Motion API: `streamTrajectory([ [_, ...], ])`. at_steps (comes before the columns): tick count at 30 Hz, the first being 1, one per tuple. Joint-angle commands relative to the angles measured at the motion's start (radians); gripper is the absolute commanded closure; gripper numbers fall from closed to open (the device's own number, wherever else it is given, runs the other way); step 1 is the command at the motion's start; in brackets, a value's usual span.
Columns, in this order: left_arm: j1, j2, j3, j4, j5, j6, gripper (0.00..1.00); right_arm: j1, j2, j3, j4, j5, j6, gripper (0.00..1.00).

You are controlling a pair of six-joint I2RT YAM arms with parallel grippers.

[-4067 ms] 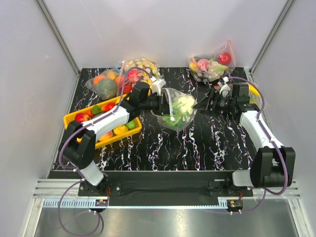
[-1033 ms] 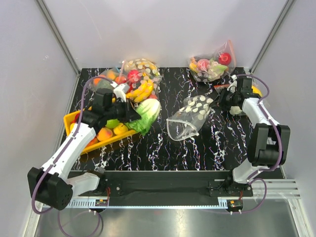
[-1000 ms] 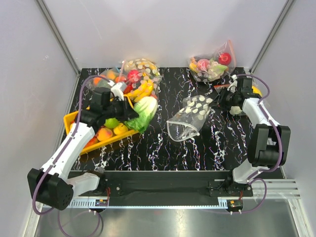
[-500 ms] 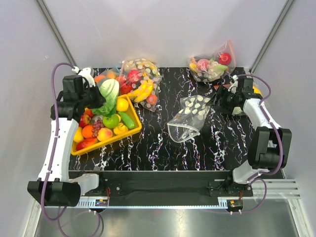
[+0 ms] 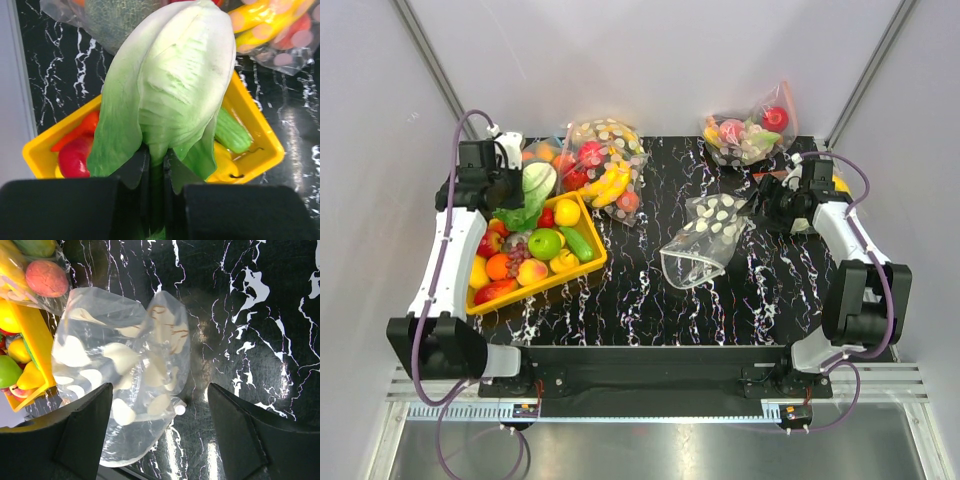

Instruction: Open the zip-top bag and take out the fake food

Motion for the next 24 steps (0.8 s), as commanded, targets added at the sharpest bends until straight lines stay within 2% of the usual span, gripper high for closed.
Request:
streamTrajectory([
  [1,0.058,0.044,0.067,0.101,0.047,0.097,1.00,0.005,-0.056,-0.004,0.000,-0.007,-0.014,0.17],
  [4,0.090,0.093,0.099,0.075,0.125,0.133,1.00,0.005,-0.062,-0.002,-0.004,-0.002,-0.020,0.17],
  [10,0.096,0.164,0.095,0.052,0.193,0.170,1.00,0.005,-0.062,0.004,-0.015,0.005,-0.031,0.16],
  [24,0.095,0.227,0.047,0.041,0.152,0.162,0.98,0.005,-0.056,0.008,-0.020,0.007,-0.037,0.16],
])
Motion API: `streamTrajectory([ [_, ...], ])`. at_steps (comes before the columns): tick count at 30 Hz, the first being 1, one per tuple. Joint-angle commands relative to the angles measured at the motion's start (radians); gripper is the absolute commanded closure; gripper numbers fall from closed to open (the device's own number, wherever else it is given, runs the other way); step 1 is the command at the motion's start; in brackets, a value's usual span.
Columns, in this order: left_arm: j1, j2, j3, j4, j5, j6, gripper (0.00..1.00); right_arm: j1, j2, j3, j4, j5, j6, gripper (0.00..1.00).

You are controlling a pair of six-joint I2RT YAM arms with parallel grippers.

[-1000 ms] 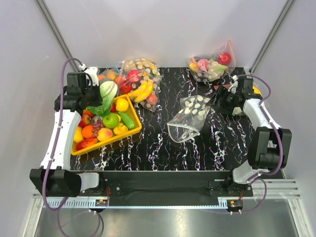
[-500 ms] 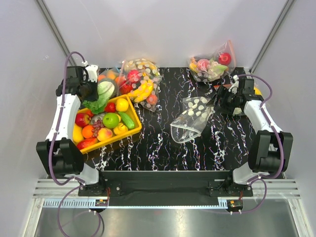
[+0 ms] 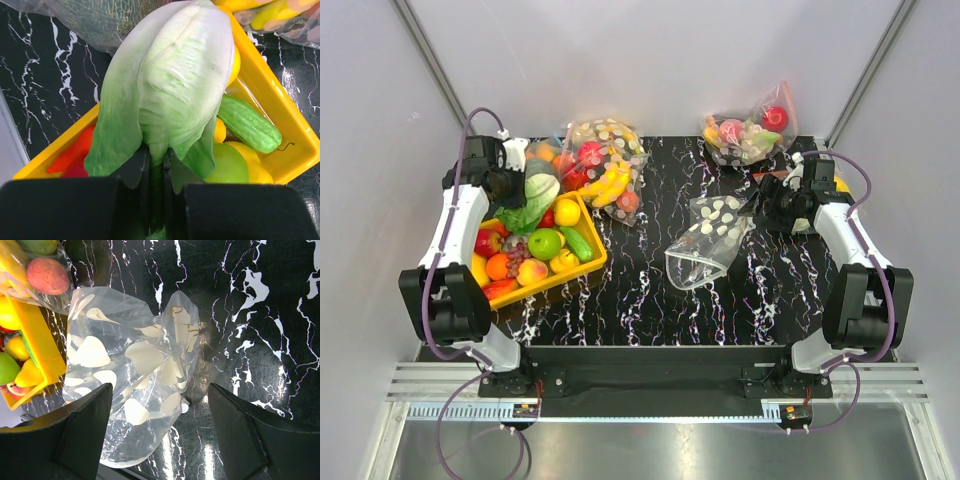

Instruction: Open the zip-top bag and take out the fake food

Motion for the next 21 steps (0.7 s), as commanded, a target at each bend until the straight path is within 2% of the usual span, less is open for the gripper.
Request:
streamTrajectory([
  [1,0.002,-0.005,-0.010,0.035,0.005,0.007,0.98,0.005,-0.032,0.013,-0.013,0.007,-0.024,0.16],
  [5,0.002,-0.001,-0.023,0.035,-0.012,-0.001,0.95,0.005,-0.030,0.018,-0.016,0.007,-0.024,0.16],
  [8,0.002,0.010,-0.015,0.025,-0.027,-0.011,0.77,0.005,-0.030,0.022,-0.016,0.004,-0.026,0.16],
  [9,0.002,0.016,-0.012,0.019,-0.031,-0.016,0.65,0.005,-0.030,0.022,-0.016,0.004,-0.026,0.16],
  [13,0.001,0.019,-0.012,0.012,-0.056,-0.040,0.39,0.005,-0.035,0.021,-0.020,0.006,-0.027,0.16],
  [19,0.002,0.010,-0.016,0.015,-0.058,-0.056,0.29,0.005,-0.036,0.021,-0.019,0.003,-0.026,0.16],
  [20,0.001,0.007,-0.012,0.012,-0.059,-0.057,0.07,0.005,-0.038,0.021,-0.019,0.003,-0.027,0.16],
  [21,0.004,0.004,-0.009,0.009,-0.061,-0.060,0.04,0.005,-0.039,0.021,-0.019,0.001,-0.027,0.16],
])
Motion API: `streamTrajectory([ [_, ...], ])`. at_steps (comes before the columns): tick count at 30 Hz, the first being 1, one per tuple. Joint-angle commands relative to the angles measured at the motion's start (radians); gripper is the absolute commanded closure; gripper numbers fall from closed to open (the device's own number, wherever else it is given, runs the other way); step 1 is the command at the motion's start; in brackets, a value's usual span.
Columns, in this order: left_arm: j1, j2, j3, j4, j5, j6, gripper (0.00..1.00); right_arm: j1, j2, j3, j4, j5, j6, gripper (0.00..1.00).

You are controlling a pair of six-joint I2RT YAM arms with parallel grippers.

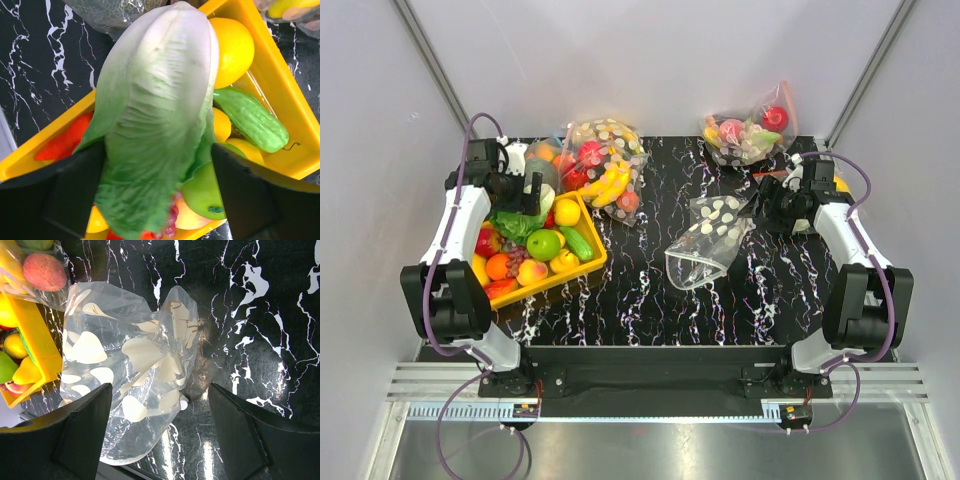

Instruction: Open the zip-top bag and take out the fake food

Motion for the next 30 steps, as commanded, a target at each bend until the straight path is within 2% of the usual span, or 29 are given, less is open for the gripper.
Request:
streamTrajectory([
  [1,0.001,-0.019,0.022,0.017,-0.016,-0.015,0.04,0.005,-0.039,0.021,-0.002,0.001,-0.018,0.16],
  [3,0.002,-0.033,0.030,0.018,-0.016,-0.024,0.01,0.005,-0.041,0.024,-0.002,0.001,-0.018,0.16],
  [10,0.002,-0.104,0.031,0.017,-0.022,-0.061,0.01,0.005,-0.056,0.055,-0.022,-0.005,-0.018,0.15],
  [18,0.002,-0.188,0.024,0.002,0.087,-0.153,0.01,0.005,-0.102,0.105,-0.056,-0.008,-0.026,0.14],
  [22,0.002,-0.248,0.033,-0.002,0.095,-0.217,0.01,0.005,-0.133,0.153,-0.071,-0.010,-0.020,0.14],
  [26,0.004,-0.326,0.033,0.018,0.067,-0.318,0.01,0.005,-0.174,0.217,-0.097,0.020,-0.032,0.11],
  [29,0.002,-0.369,0.041,0.015,0.009,-0.364,0.01,0.005,-0.206,0.257,-0.110,0.050,-0.037,0.01],
  [30,0.002,-0.386,0.051,0.002,-0.015,-0.370,0.01,0.005,-0.212,0.265,-0.116,0.056,-0.038,0.00],
])
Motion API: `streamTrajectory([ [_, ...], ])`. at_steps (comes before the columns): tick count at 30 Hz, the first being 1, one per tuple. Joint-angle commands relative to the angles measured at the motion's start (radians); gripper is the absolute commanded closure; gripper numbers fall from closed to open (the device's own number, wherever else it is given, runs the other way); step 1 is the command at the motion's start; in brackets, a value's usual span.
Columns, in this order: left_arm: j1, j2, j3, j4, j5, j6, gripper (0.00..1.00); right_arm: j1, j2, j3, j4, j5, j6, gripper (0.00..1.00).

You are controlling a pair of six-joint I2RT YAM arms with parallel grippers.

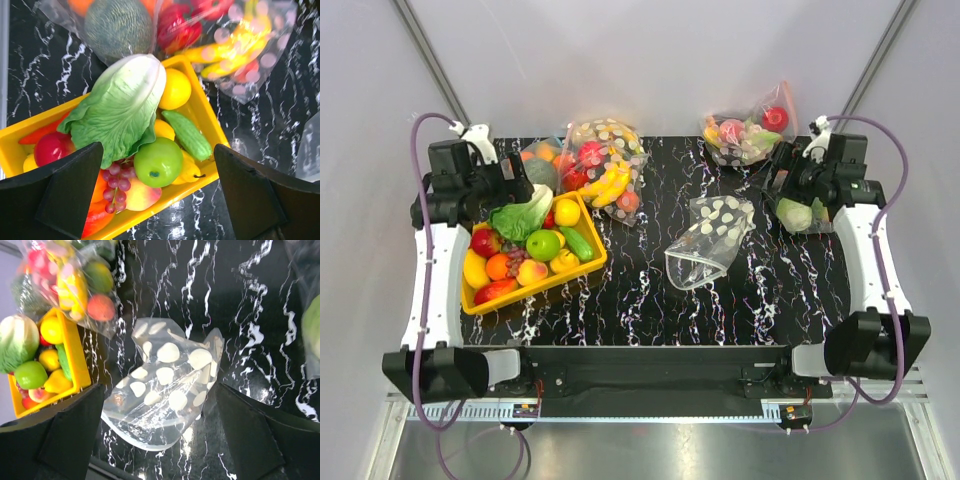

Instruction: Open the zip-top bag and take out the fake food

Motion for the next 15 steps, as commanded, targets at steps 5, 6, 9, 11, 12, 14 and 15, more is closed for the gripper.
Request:
streamTrajectory([
  [5,0.002,-0.072,0.091,-0.067,-0.108,-0.072,0.01,0.005,-0.096,0.102,-0.033,0.065,-0.022,0.00],
  [6,0.004,-0.078,0.093,-0.073,-0.111,-0.064,0.01,0.003,-0.101,0.103,-0.036,0.065,-0.021,0.00],
  [9,0.002,-0.098,0.076,-0.069,-0.119,-0.052,0.01,0.005,-0.114,0.100,-0.039,0.064,-0.020,0.00],
  [11,0.004,-0.118,0.062,-0.064,-0.113,-0.045,0.01,0.005,-0.125,0.086,-0.036,0.064,-0.021,0.00],
  [12,0.002,-0.122,0.062,-0.063,-0.111,-0.045,0.01,0.005,-0.131,0.082,-0.032,0.065,-0.021,0.00],
  [14,0.002,-0.130,0.070,-0.069,-0.120,-0.051,0.01,0.005,-0.136,0.073,-0.033,0.065,-0.021,0.00],
  [15,0.004,-0.132,0.070,-0.069,-0.137,-0.053,0.01,0.005,-0.137,0.071,-0.035,0.065,-0.021,0.00],
])
